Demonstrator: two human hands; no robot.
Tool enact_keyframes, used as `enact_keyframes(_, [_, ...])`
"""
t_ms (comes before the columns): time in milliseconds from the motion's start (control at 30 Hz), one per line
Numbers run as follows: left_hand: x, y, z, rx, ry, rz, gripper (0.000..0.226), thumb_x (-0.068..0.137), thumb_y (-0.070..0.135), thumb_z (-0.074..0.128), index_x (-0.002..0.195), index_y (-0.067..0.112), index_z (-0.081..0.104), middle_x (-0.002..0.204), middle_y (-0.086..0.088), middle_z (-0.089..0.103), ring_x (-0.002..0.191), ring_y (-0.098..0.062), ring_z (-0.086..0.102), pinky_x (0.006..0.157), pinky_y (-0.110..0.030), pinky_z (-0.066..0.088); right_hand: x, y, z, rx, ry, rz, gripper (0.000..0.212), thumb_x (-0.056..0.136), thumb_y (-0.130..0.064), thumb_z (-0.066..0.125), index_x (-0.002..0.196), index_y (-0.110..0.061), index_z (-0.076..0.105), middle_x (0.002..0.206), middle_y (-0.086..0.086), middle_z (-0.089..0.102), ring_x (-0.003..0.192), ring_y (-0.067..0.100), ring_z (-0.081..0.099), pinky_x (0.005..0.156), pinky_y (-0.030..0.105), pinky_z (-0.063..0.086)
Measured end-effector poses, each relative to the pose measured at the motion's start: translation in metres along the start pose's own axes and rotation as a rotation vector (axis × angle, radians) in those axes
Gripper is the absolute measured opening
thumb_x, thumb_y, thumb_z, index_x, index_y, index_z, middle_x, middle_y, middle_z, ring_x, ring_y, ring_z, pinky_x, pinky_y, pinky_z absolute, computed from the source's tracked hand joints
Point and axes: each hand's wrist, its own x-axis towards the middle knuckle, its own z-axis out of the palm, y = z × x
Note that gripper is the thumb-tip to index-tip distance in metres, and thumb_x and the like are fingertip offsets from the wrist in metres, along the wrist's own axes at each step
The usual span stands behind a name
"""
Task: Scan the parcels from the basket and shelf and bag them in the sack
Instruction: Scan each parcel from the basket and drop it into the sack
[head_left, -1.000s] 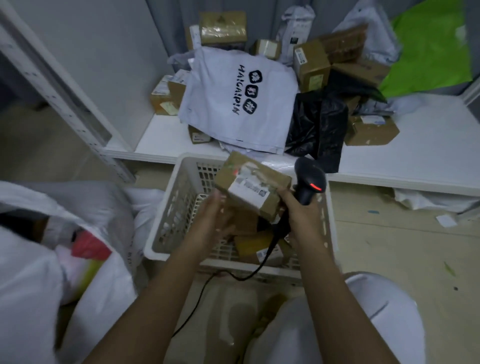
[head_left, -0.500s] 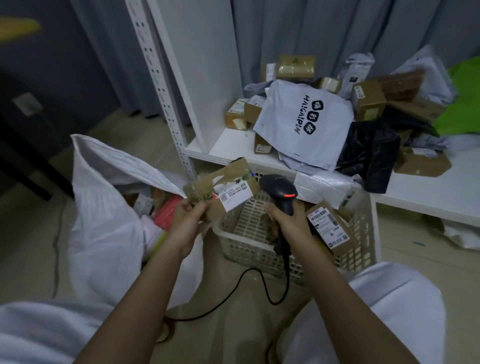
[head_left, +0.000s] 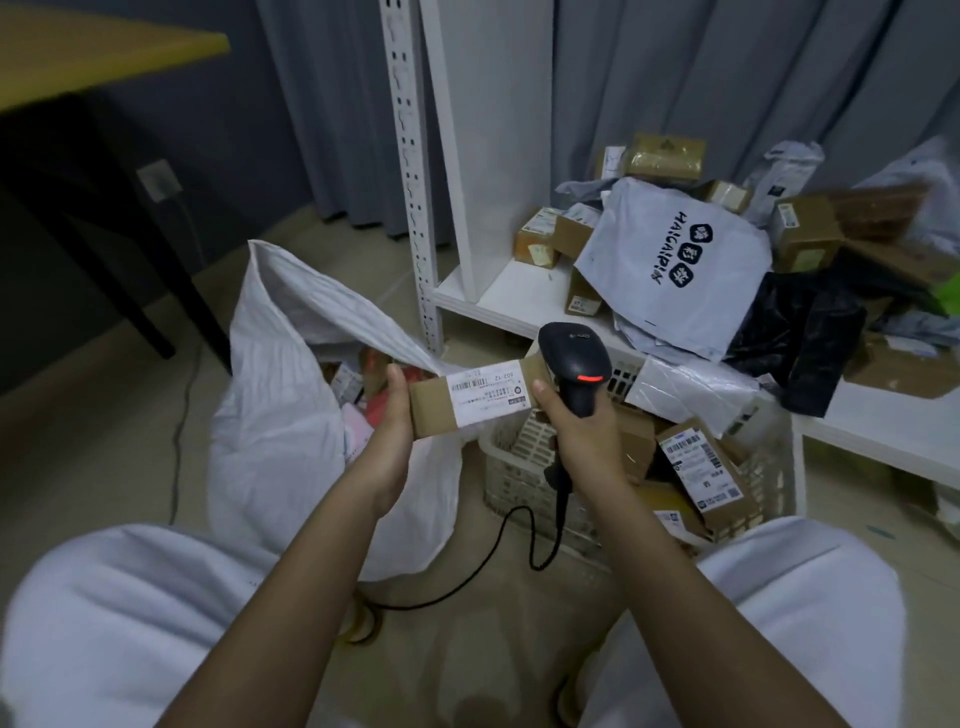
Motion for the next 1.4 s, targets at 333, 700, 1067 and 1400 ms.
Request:
enact_keyframes(333, [-0.012, -0.018, -0.023, 0.436, -0.08, 0.402, 0.072, 0.063, 0.061, 0.066, 0.12, 0.048, 0.024, 0.136, 0.0, 0.032, 0.131, -0.015, 0.034, 0.11, -0.042, 0.038, -0.002, 0.002, 0.019, 0.047, 0.048, 0.189, 0.02, 0.085, -0.036, 0.073, 0.097, -0.025, 0.061, 0.098, 0.001, 0.07, 0.074, 0.008, 0.066, 0.063, 0.023, 0.047])
enact_keyframes(700, [0.031, -0.015, -0.045, 0.585, 0.324, 0.422, 0.061, 0.071, 0.024, 0.083, 0.123, 0.022, 0.051, 0.128, -0.009, 0.044, 0.119, -0.028, 0.046, 0.103, -0.046, 0.042, -0.015, -0.018, 0.012, -0.32, -0.386, 0.192, 0.038, 0.079, -0.033, 0.077, 0.11, -0.02, 0.062, 0.084, 0.003, 0.061, 0.058, 0.013, 0.056, 0.054, 0.027, 0.045])
enact_keyframes(1067, [0.037, -0.017, -0.048, 0.61, 0.387, 0.557, 0.054, 0.076, 0.026, 0.08, 0.123, 0.025, 0.051, 0.133, -0.006, 0.043, 0.123, -0.024, 0.043, 0.098, -0.038, 0.046, -0.024, -0.017, 0.02, -0.394, -0.33, 0.265, 0.045, 0.072, -0.033, 0.083, 0.098, -0.002, 0.066, 0.058, 0.003, 0.056, 0.044, 0.01, 0.051, 0.052, 0.026, 0.044])
enact_keyframes(1400, [0.038, -0.024, -0.059, 0.624, 0.427, 0.469, 0.06, 0.075, 0.029, 0.08, 0.127, 0.023, 0.051, 0.134, -0.007, 0.044, 0.127, -0.027, 0.037, 0.098, -0.033, 0.038, -0.02, -0.014, 0.031, -0.288, -0.349, 0.295, 0.027, 0.077, -0.025, 0.08, 0.085, -0.008, 0.062, 0.06, 0.008, 0.053, 0.042, 0.013, 0.047, 0.042, 0.023, 0.04])
